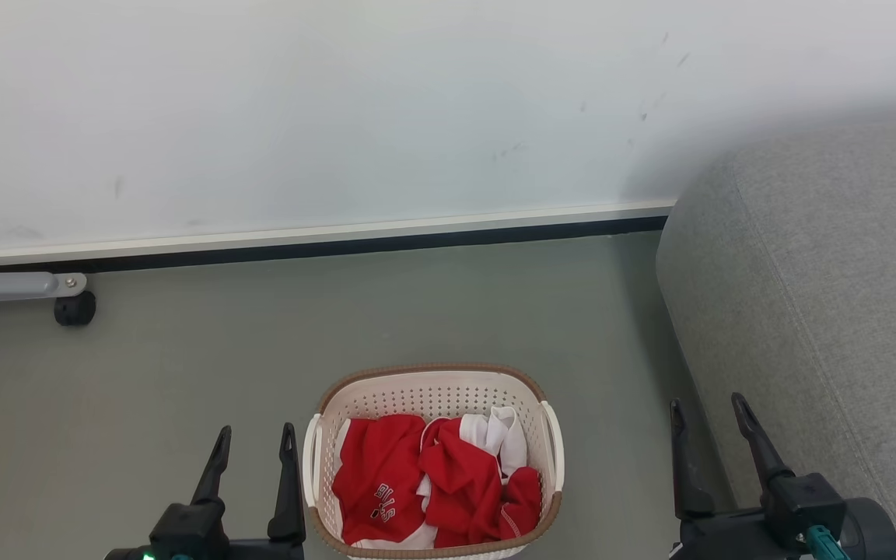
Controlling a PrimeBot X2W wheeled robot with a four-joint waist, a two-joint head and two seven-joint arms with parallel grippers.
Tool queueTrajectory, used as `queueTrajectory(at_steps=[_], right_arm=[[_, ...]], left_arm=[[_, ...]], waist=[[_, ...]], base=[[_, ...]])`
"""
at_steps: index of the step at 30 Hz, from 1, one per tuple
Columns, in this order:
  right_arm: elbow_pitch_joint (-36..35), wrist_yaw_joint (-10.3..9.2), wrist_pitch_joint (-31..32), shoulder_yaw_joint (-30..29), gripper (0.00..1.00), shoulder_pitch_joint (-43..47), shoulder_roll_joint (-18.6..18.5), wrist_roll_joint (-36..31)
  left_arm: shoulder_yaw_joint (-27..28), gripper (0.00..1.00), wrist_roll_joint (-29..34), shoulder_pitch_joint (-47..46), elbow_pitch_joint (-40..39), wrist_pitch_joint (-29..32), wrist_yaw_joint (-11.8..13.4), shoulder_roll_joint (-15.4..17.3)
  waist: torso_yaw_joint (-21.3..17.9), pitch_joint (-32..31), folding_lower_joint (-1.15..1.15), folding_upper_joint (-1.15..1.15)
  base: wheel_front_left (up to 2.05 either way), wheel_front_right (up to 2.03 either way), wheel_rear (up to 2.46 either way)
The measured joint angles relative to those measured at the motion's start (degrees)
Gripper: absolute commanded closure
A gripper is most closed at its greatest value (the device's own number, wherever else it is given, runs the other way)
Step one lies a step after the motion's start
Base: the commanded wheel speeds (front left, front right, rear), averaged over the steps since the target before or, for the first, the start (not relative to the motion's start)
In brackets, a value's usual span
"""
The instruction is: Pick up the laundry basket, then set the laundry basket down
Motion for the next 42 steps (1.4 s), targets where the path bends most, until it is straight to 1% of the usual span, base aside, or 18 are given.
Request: queueTrajectory(at_steps=[16,17,24,27,28,34,42], right_arm=[[-0.7,0.0,-0.01,-0.71,0.0,0.14,0.29,-0.21],[-0.7,0.0,-0.01,-0.67,1.0,0.13,0.32,-0.24],[2.96,0.05,0.33,-0.47,1.0,1.81,0.71,-0.13],[3.18,0.22,0.38,-0.83,1.0,2.05,0.78,0.8],[3.21,0.51,0.78,-1.09,1.0,2.05,0.78,1.31],[3.59,1.19,1.89,-2.41,1.0,2.0,0.83,5.72],[4.01,2.56,3.9,-4.05,1.0,1.7,0.96,14.23]], left_arm=[[0.25,0.0,0.03,0.08,-0.46,0.0,0.01,-0.05],[0.31,1.0,0.13,0.09,-0.48,0.0,0.01,-0.05],[0.24,1.0,0.2,1.19,2.91,0.09,-0.02,-0.07],[0.43,1.0,-0.54,1.36,3.1,0.25,-0.13,-0.07],[0.55,1.0,-0.92,1.36,3.12,0.56,-0.58,-0.07],[1.37,1.0,-5.79,1.32,3.18,1.68,-1.22,-0.08],[2.78,1.0,-13.02,1.21,3.21,3.68,-2.46,-0.12]], waist=[[0.2,0.43,0.0,0.0],[0.21,0.52,0.0,0.0],[0.2,0.59,0.0,0.0],[0.23,0.56,0.0,0.0],[0.25,0.53,0.0,0.0],[0.45,0.15,0.0,0.0],[0.65,-0.21,0.0,0.0]], base=[[0.0,0.0,0.0],[0.0,0.0,0.0],[0.0,0.0,0.0],[0.0,0.0,0.0],[0.0,0.0,0.0],[0.0,0.0,0.0],[0.0,0.0,0.0]])
